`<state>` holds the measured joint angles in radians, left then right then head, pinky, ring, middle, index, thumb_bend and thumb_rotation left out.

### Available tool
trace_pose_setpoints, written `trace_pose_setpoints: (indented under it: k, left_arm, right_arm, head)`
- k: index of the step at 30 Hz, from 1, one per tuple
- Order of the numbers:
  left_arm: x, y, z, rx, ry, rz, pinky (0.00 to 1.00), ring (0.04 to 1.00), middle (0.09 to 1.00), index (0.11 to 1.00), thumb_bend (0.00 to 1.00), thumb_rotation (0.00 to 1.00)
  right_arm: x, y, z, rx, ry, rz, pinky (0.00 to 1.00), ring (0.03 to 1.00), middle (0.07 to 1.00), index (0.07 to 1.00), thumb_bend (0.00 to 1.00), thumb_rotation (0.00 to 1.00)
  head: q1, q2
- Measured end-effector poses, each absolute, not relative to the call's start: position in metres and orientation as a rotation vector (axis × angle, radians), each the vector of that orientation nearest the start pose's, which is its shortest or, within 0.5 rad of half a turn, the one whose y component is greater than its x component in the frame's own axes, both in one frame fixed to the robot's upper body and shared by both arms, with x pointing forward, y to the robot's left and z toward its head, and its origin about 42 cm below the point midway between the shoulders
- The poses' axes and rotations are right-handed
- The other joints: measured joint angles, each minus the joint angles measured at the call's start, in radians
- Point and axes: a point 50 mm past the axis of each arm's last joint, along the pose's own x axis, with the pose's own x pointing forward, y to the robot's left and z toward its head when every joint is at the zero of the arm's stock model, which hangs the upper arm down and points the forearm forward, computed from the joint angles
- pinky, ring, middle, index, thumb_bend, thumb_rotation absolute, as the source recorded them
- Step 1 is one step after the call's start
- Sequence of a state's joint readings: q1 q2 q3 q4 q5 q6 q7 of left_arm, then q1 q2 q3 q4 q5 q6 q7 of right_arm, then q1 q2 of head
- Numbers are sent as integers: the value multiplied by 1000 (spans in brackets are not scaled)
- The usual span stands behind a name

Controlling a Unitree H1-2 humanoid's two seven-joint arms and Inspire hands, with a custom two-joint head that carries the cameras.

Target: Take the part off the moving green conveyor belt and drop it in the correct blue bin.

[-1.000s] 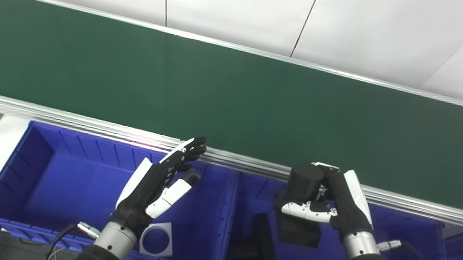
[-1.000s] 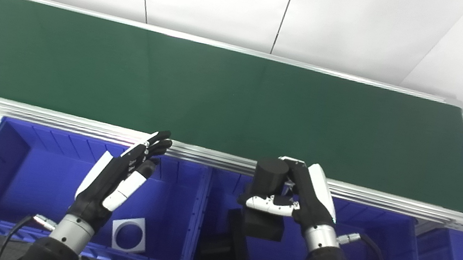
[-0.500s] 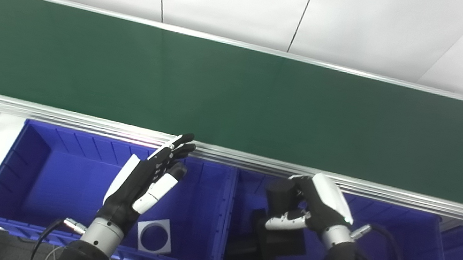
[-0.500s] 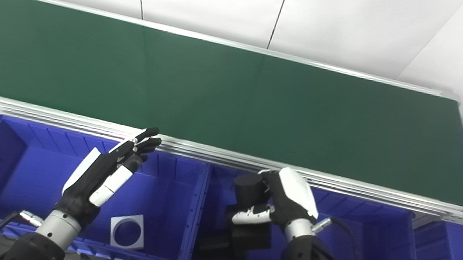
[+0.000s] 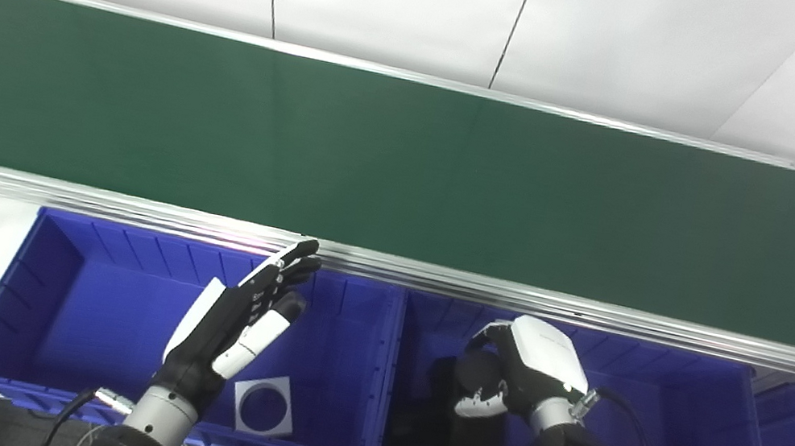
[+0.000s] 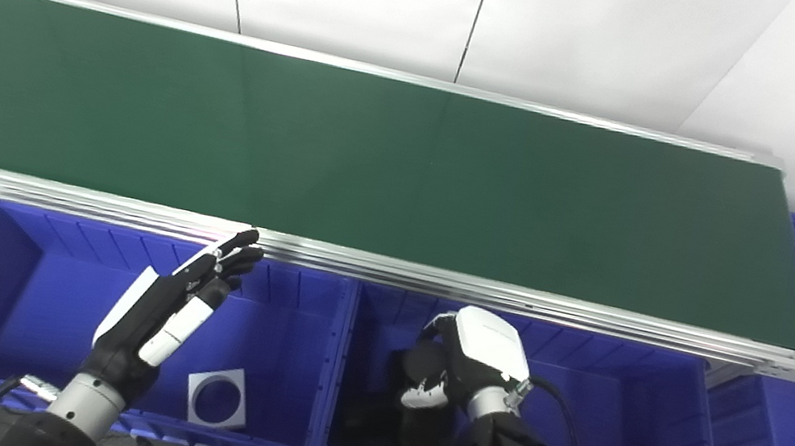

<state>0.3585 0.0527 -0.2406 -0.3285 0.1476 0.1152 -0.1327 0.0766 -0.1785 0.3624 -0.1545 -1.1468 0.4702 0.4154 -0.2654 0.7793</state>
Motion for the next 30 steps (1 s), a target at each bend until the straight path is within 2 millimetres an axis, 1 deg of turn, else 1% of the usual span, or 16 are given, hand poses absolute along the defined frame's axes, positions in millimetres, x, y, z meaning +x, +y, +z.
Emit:
trace_pose_setpoints:
  k: [2, 6, 8, 11, 14, 16, 17, 18, 19, 21, 23, 24, 26, 28, 29, 30]
  left_arm:
    - [163, 173, 97, 130, 140, -279, 903, 906, 893, 908, 653, 897]
    - [163, 174, 95, 126, 149, -279, 909, 912, 899, 914, 649, 909]
    - [163, 174, 92, 128, 150, -281, 901, 906, 897, 913, 644, 912]
    - [162, 174, 89, 131, 148, -282, 902, 908, 898, 916, 633, 919]
    - [161, 174, 88, 134, 136, -287, 900, 907, 898, 914, 634, 915]
    - [161, 173, 85, 136, 126, -290, 890, 900, 894, 912, 632, 919]
    - [160, 173, 83, 138, 128, -291, 885, 899, 896, 913, 633, 923]
    - [160, 173, 82, 143, 126, -293, 881, 899, 898, 914, 634, 927]
    - [159, 173, 80, 147, 120, -296, 875, 900, 901, 915, 647, 932]
    - [159, 172, 77, 156, 107, -302, 872, 901, 902, 915, 656, 935]
    - [159, 172, 75, 161, 93, -305, 865, 901, 901, 913, 680, 932]
    - [159, 172, 74, 166, 81, -308, 859, 902, 902, 911, 698, 926]
    - [160, 171, 73, 177, 67, -311, 853, 902, 902, 910, 713, 915]
    - [161, 170, 73, 177, 51, -313, 853, 902, 902, 909, 720, 909]
    - [161, 170, 73, 176, 49, -312, 851, 901, 903, 909, 724, 901]
    - [161, 170, 72, 176, 49, -312, 851, 901, 903, 909, 725, 899]
  right_arm:
    - [236, -193, 79, -1262, 414, 339, 993, 995, 922, 855, 571, 143]
    - [234, -190, 81, -1260, 399, 318, 986, 997, 938, 867, 594, 156]
    - [233, -189, 82, -1250, 388, 298, 983, 995, 945, 883, 640, 158]
    - [227, -188, 89, -1190, 345, 215, 970, 985, 940, 898, 666, 142]
    - [219, -188, 96, -1106, 292, 155, 971, 980, 934, 918, 660, 157]
    - [211, -189, 101, -1029, 247, 137, 951, 970, 936, 928, 667, 217]
    - [206, -190, 103, -996, 229, 129, 924, 962, 945, 933, 677, 245]
    - [201, -191, 103, -956, 225, 132, 900, 956, 952, 937, 686, 267]
    - [196, -191, 103, -910, 224, 135, 838, 931, 953, 936, 709, 303]
    - [183, -192, 103, -788, 217, 134, 804, 917, 951, 935, 721, 319]
    - [172, -190, 103, -685, 198, 129, 780, 889, 937, 934, 738, 363]
    - [167, -189, 102, -644, 190, 128, 791, 887, 932, 939, 752, 425]
    - [159, -189, 102, -587, 180, 129, 797, 895, 939, 954, 764, 490]
    - [153, -190, 106, -532, 157, 116, 819, 908, 948, 965, 765, 511]
    - [150, -191, 108, -505, 146, 112, 875, 934, 962, 978, 771, 534]
    - [149, -191, 109, -477, 146, 112, 883, 938, 964, 980, 772, 537]
  head:
    - [0, -5]
    - [3, -11]
    - [11, -20]
    - [17, -28]
    - [25, -35]
    - [57, -70]
    - [57, -71]
    - [70, -83]
    - [72, -86]
    - [86, -98]
    - [100, -106]
    - [101, -107]
    - [126, -112]
    - [129, -112]
    - [138, -115]
    - [138, -115]
